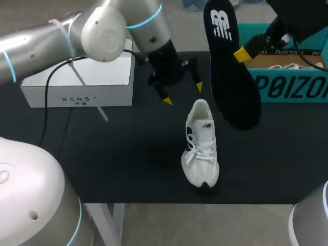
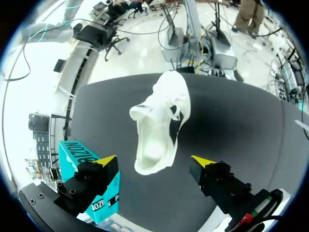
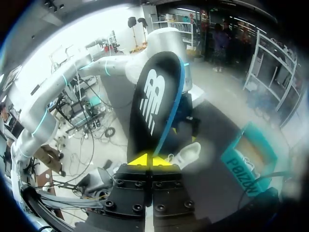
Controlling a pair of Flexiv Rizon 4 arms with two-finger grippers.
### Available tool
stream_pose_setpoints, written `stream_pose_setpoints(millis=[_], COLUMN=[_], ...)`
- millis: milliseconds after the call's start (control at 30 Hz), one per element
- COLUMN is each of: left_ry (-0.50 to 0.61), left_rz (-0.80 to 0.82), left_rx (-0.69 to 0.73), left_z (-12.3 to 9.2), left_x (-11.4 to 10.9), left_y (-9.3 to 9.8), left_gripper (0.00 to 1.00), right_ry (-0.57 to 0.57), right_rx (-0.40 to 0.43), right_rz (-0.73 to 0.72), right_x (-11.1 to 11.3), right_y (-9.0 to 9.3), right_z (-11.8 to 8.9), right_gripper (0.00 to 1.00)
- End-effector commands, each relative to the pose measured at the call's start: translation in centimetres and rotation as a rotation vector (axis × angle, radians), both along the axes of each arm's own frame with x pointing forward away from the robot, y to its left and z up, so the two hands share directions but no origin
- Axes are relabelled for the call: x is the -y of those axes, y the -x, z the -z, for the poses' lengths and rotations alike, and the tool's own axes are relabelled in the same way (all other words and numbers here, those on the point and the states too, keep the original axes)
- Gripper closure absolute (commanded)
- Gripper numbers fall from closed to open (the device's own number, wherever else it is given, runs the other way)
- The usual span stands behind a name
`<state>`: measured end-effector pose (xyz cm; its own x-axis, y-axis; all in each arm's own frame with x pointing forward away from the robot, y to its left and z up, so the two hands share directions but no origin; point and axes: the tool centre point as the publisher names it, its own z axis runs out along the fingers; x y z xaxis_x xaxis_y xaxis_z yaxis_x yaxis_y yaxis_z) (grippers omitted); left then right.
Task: Take the shoe out of the shoebox, open the shoe tongue, remove and reinsert the insole, then place the shoe into the shoebox
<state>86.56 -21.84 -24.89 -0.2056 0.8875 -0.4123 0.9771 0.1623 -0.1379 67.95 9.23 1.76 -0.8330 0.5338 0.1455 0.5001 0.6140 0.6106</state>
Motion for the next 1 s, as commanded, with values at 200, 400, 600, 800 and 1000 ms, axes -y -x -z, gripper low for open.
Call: stream_pose_setpoints(millis=[200,400,600,800,1000], left_ry=[1.142,1.142,1.142,1.142,1.313], left_rz=[-0.355,-0.355,-0.355,-0.355,-0.207], left_rx=[-0.067,-0.067,-0.067,-0.067,0.012], left_z=[0.9,0.9,0.9,0.9,0.9], left_x=[-1.7,-1.7,-1.7,-1.7,-1.9], left_y=[0.6,0.6,0.6,0.6,2.3], left_gripper=[0.00,0.00,0.00,0.00,0.00], right_ry=[0.003,0.003,0.003,0.003,0.003], right_rx=[-0.004,-0.004,-0.004,-0.004,-0.004], right_rz=[0.000,0.000,0.000,0.000,0.000], right_x=[-0.1,-0.1,-0.1,-0.1,-0.1], right_y=[-0.2,-0.2,-0.2,-0.2,-0.2], right_z=[-0.1,-0.1,-0.1,-0.1,-0.1], right_gripper=[1.00,1.00,1.00,1.00,1.00])
